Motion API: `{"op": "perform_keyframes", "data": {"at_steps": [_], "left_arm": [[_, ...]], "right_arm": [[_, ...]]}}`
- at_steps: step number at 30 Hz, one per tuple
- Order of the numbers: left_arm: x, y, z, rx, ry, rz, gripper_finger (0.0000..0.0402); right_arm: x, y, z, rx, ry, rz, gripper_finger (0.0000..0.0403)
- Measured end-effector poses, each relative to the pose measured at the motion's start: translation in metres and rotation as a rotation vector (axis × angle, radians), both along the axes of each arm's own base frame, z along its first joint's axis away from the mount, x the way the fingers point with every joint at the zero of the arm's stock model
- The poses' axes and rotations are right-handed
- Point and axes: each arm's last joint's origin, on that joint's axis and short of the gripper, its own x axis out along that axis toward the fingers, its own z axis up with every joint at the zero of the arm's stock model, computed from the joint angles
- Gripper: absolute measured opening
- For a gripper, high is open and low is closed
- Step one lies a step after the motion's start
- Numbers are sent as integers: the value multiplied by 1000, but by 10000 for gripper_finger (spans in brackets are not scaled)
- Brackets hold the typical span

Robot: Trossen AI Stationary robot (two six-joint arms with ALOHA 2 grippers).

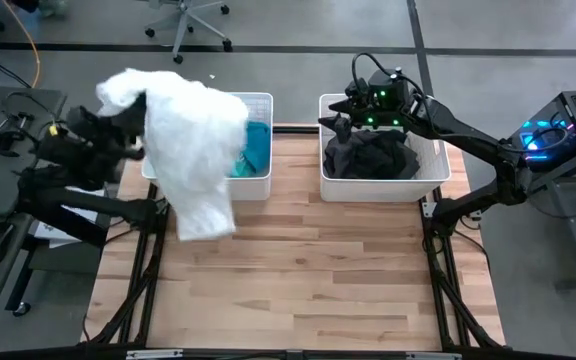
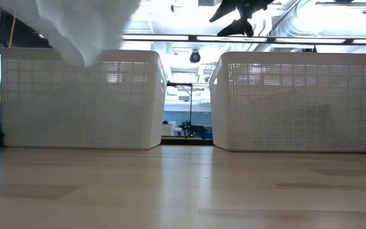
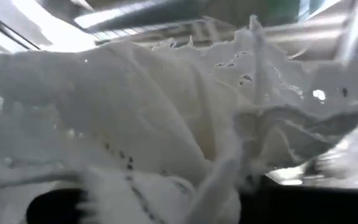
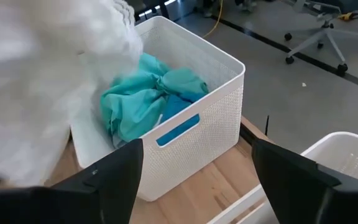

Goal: Sort clothes
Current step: Put the white dress into the left white bin

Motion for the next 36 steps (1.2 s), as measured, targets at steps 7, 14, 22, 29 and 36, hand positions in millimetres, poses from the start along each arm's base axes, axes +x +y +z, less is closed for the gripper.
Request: {"op": "perform_keyframes", "data": {"at_steps": [7, 14, 22, 29, 36], "left_arm": [[-7, 10, 50, 204, -23, 107, 4], [43, 36, 75, 213, 382, 180, 4], [71, 102, 43, 32, 654, 192, 6], [56, 121, 0, -245, 1004, 124, 8], [47, 128, -96, -687, 1401, 45, 9]], "right_arm": [[0, 0, 1, 16, -21, -10, 288], [1, 0, 2, 47, -41, -11, 288], [4, 8, -1, 82, -22, 16, 288], [8, 21, -5, 109, 29, 60, 288], [11, 31, -7, 97, 50, 60, 288]]}}
